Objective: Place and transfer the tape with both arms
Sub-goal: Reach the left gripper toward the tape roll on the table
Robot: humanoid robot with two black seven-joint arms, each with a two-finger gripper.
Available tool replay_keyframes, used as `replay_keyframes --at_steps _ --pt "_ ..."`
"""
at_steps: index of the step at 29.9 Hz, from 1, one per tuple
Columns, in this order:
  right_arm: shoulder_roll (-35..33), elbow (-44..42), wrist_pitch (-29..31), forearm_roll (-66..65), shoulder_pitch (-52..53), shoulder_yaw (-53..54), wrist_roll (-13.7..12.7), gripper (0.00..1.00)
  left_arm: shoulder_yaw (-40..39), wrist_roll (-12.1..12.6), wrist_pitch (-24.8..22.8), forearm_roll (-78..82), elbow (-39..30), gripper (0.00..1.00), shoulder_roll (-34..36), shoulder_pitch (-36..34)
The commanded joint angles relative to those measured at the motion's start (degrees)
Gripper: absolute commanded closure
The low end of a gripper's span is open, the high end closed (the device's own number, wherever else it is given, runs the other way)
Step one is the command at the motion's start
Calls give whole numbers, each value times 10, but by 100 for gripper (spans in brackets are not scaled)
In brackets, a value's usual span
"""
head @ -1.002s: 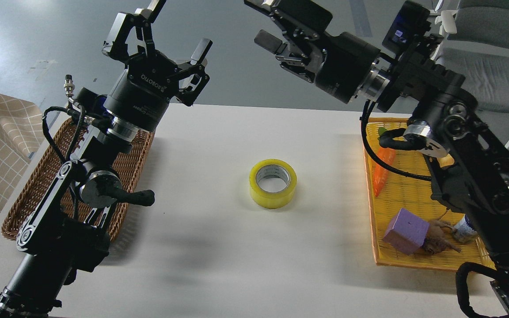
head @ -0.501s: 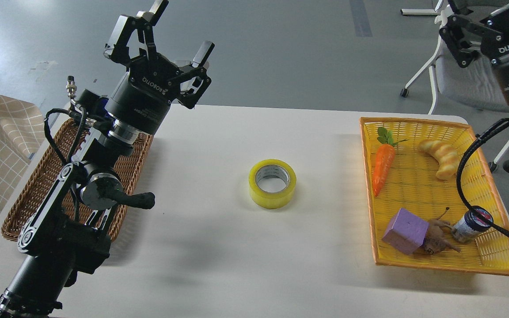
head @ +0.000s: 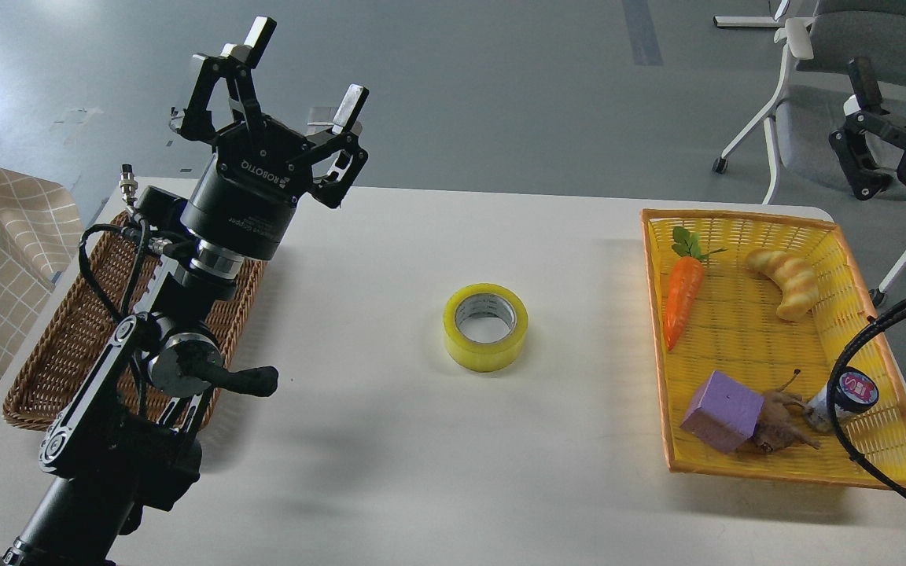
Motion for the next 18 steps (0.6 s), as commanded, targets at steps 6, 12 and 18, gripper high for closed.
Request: replay_keyframes --at_steps 6,12,18 --pt "0 -3 0 -1 -6 -1 -1 0 69 3 106 224 -1 2 36 -2" --pt "0 -6 0 -1 -8 -1 -2 0 148 3 260 529 2 2 67 -14" --pt "0 -7 0 -2 -6 -1 -2 0 200 101 265 592 6 2 68 -11"
